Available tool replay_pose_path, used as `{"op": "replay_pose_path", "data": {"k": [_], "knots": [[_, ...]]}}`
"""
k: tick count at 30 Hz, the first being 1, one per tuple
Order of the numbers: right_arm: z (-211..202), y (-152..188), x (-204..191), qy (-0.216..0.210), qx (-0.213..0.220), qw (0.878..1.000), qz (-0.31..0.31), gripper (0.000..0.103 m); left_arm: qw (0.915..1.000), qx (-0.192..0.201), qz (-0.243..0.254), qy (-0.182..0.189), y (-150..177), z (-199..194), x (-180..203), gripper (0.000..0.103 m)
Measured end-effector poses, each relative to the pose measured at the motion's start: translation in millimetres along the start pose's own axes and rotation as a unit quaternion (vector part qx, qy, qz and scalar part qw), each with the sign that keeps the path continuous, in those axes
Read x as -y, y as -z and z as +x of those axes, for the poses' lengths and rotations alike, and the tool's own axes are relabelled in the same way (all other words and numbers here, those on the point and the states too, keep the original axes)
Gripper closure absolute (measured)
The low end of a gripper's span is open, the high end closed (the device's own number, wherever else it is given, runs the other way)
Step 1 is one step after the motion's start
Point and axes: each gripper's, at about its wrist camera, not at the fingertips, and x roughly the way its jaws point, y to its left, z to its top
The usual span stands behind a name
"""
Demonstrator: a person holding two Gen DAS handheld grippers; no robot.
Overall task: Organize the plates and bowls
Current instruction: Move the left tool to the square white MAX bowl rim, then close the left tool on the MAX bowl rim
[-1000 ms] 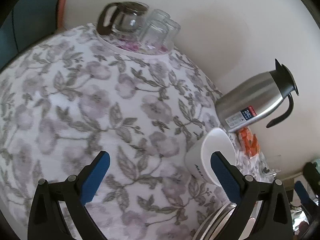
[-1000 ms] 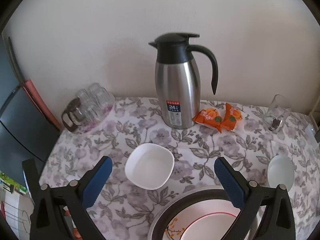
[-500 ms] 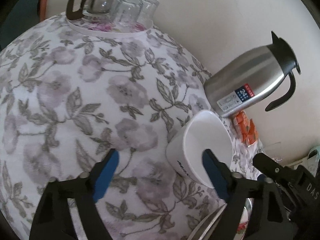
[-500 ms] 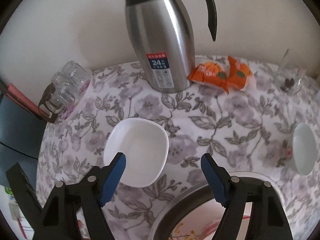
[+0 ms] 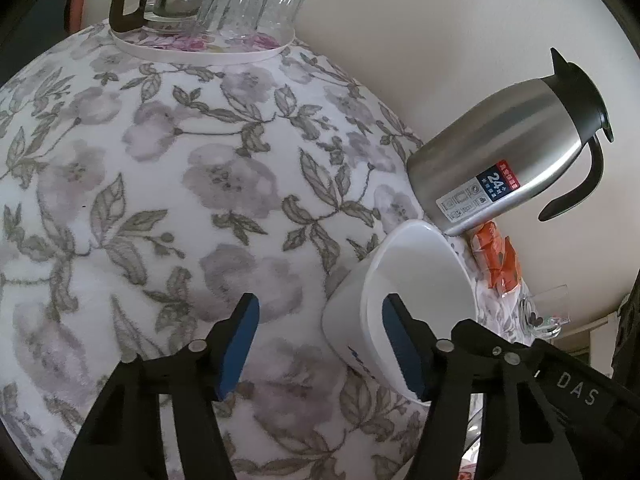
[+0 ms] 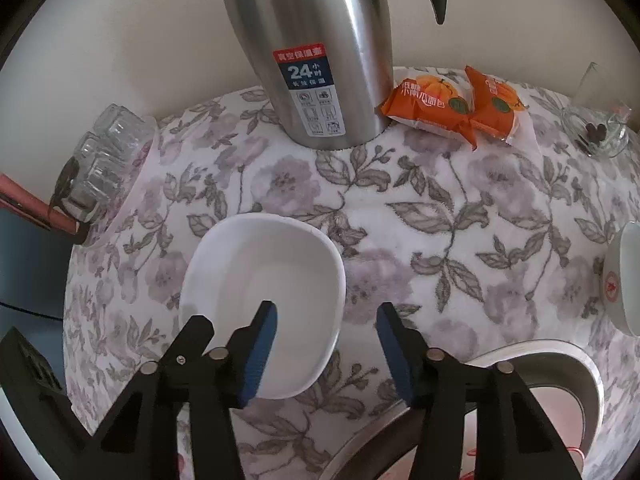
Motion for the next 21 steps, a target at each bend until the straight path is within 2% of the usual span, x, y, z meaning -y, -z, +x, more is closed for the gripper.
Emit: {"op": "replay_pose_path", "data": {"k": [4,6,9,13,17,21], "knots": [[4,1,-2,0.016,-0.003,1.000,-0.003,0.067,0.9999,0.001,0.006,0.009,0,1,2,0.051],[6,2,-1,0.017,-0.007,1.000,-0.002,0.068,0.9999,0.003,0.010,0.011,1,3,3,0.059],[9,2,-1,0.021,-0.010,1.000,-0.006,0.073,0.9998,0.005,0.010,0.015,1,6,1,0.063],[11,4,-5,0.024,-0.013,1.000,-0.015,0.085,0.9996,0.008,0.017,0.021,1,7,4,0.070],[14,5,-5,0.027,-0.017,0.999,-0.016,0.091,0.9993,0.012,0.024,0.025,1,8,6,0.077],[15,4,-5,0.029,-0.017,0.999,-0.019,0.091,0.9991,0.013,0.029,0.028,0,8,7,0.082]]}}
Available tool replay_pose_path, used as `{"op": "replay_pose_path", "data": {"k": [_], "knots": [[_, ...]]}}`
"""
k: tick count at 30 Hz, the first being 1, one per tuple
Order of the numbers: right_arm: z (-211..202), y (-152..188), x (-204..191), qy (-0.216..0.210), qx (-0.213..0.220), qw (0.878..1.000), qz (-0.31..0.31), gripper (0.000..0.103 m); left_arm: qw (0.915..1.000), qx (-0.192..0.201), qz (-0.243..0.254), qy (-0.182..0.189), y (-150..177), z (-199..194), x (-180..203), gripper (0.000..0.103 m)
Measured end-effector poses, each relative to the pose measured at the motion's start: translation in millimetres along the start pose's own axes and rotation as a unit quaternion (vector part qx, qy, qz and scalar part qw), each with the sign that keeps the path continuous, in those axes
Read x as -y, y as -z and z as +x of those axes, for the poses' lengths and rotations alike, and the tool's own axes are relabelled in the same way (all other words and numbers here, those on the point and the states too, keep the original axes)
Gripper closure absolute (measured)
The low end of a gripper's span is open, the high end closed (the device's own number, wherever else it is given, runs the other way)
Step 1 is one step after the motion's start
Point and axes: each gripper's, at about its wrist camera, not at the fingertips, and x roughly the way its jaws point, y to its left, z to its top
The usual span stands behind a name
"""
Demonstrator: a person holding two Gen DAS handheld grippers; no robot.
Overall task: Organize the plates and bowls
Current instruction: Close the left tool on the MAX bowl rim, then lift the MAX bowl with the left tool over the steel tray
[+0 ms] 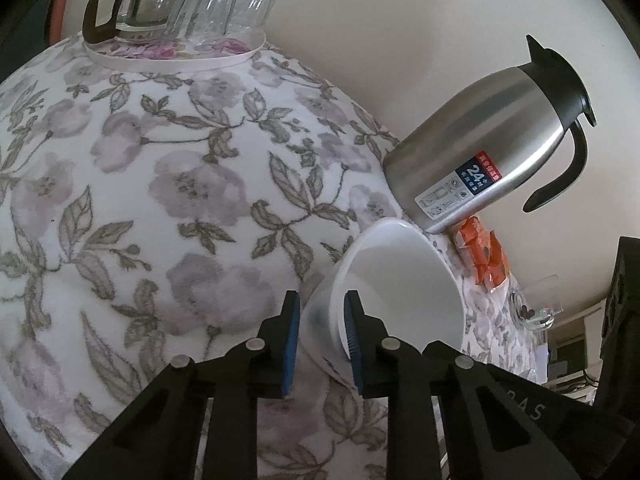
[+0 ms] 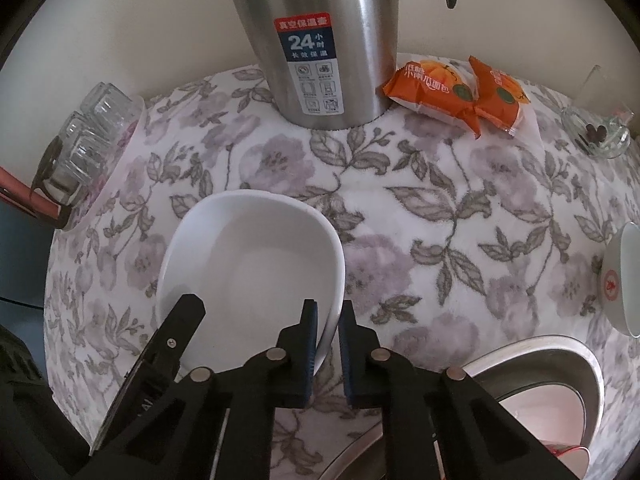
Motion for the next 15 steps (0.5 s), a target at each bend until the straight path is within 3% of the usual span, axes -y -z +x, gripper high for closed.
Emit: {"op": "replay_pose_path", "data": {"k": [15], "knots": [[2.6,-0.7,-1.0,0.001,-0.001,1.000,-0.008,0.091,0.9999,0.008,0.006,-0.008,1.7,-0.4,3.0,0.086]]}}
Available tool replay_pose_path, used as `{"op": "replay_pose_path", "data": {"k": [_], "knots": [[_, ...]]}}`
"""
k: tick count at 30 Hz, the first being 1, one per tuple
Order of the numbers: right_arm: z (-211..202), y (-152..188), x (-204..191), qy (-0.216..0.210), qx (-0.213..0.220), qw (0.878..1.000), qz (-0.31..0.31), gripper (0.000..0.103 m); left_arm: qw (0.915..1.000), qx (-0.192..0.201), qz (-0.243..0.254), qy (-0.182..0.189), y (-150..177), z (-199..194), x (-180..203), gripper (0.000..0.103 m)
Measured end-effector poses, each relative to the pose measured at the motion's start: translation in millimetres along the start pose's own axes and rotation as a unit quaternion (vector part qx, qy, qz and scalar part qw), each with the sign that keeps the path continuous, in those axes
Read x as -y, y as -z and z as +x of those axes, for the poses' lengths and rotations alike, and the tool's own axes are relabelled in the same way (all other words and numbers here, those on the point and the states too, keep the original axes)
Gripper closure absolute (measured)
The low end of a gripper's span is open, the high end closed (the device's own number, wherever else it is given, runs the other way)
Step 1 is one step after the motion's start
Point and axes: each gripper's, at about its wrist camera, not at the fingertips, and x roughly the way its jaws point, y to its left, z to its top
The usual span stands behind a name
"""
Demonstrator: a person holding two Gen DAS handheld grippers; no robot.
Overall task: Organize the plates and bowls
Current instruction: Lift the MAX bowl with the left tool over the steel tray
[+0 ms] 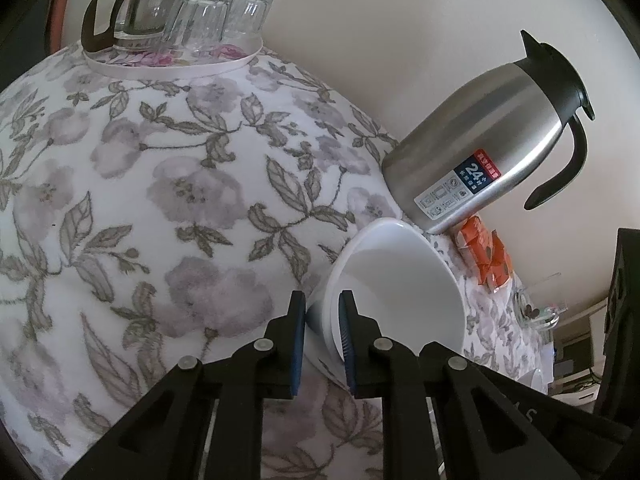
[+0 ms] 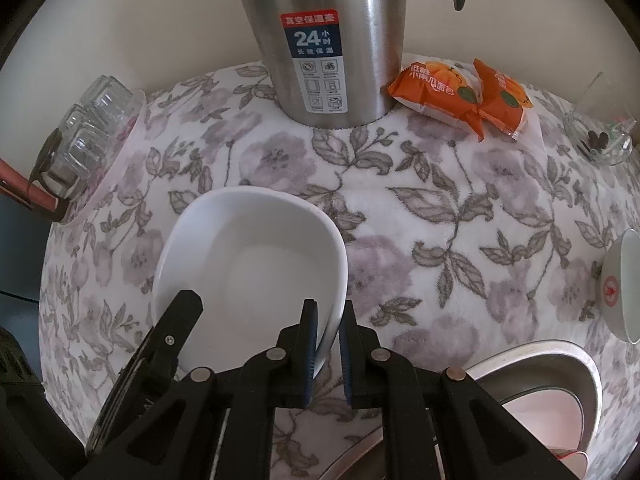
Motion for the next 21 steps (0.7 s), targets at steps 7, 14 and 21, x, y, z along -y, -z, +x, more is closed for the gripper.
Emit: {"op": "replay_pose_path", "data": {"k": [7,14,21], "knots": [[-2,3,3,-0.010,-0.006,1.000,0.007,0.091,1.0000,-0.005,0.002,0.008,-1,-3,0,0.086],[-17,5,1,-0.018,0.007,1.000,0.005,0.091,0.9998,0.005,0.009,0.019,-4,-18,4,0.087],[-53,8,0,-0.028,0.036,0.999,-0.001,0.091,0.9988,0.028,0.023,0.034,-9,-47,16,0.087]]}}
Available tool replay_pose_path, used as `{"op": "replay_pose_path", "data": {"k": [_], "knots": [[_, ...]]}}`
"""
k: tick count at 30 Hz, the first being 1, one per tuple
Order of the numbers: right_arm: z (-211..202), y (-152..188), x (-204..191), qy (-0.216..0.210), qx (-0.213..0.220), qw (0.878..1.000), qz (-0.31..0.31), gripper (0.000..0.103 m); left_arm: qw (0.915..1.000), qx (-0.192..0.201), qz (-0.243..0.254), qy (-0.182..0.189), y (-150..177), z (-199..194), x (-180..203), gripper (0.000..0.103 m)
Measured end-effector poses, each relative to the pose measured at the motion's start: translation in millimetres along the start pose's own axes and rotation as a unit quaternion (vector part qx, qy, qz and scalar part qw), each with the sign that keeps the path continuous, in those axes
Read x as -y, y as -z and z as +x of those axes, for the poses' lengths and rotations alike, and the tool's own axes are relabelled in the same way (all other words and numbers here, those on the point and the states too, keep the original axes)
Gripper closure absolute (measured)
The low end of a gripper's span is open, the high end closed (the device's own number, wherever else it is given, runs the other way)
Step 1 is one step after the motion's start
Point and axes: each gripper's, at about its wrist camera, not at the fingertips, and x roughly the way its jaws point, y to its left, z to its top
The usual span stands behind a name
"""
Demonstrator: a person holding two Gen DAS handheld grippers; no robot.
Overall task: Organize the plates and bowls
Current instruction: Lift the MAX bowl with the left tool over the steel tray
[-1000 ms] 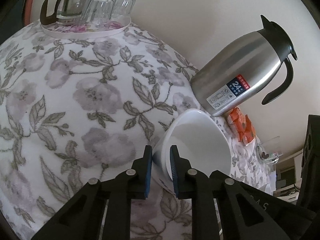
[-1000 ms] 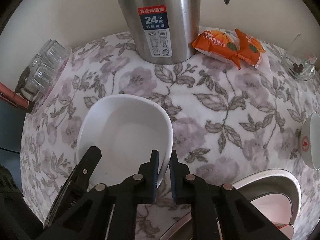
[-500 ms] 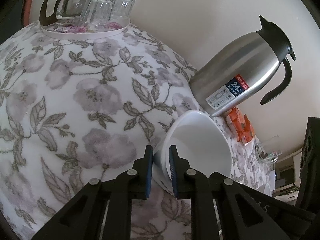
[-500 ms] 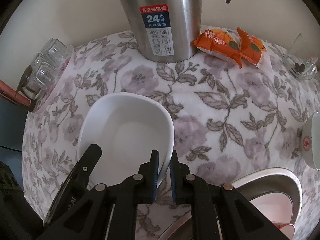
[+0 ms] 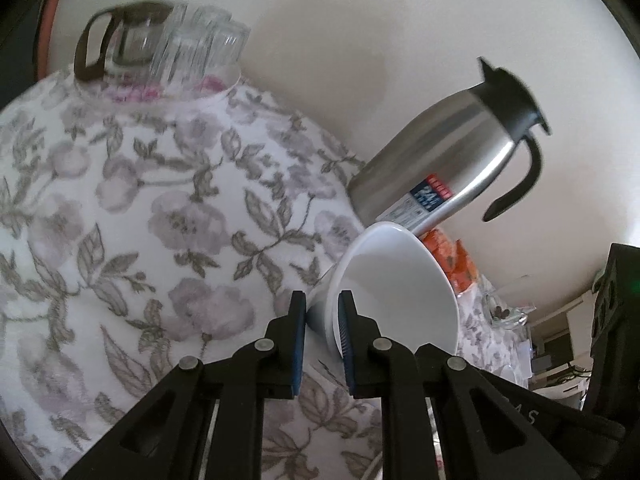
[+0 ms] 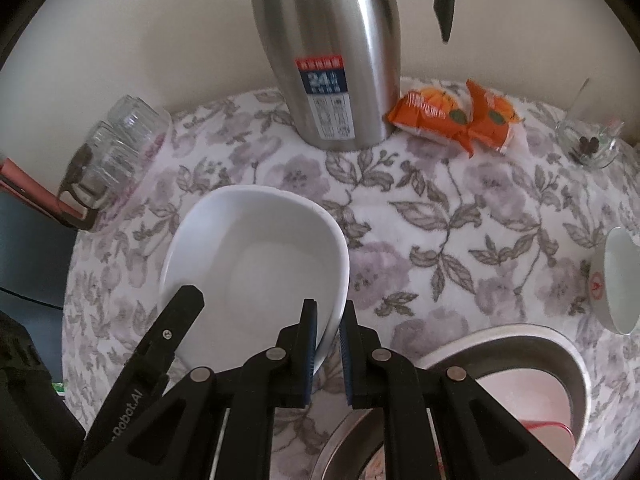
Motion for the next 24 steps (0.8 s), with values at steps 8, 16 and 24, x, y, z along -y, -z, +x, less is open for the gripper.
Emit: {"op": "replay_pose_path", "data": {"k": [8,16,24], "knots": [[-57,6,1,-0.022,0.045,0.999,-0.004,0.091,0.9986,0.040,0.033,0.002,-3,-50,33,0.087],[-110,23,12,-0.035,0.089,0.995,-0.010,0.091,0.9964,0.064,0.049,0.026,5,-97,61,0.087],[-149,46,33,-0.052,0.126,0.991,-0.002,0.091,0.9914,0.083,0.101,0.013,24,-131,98,0.087]]}}
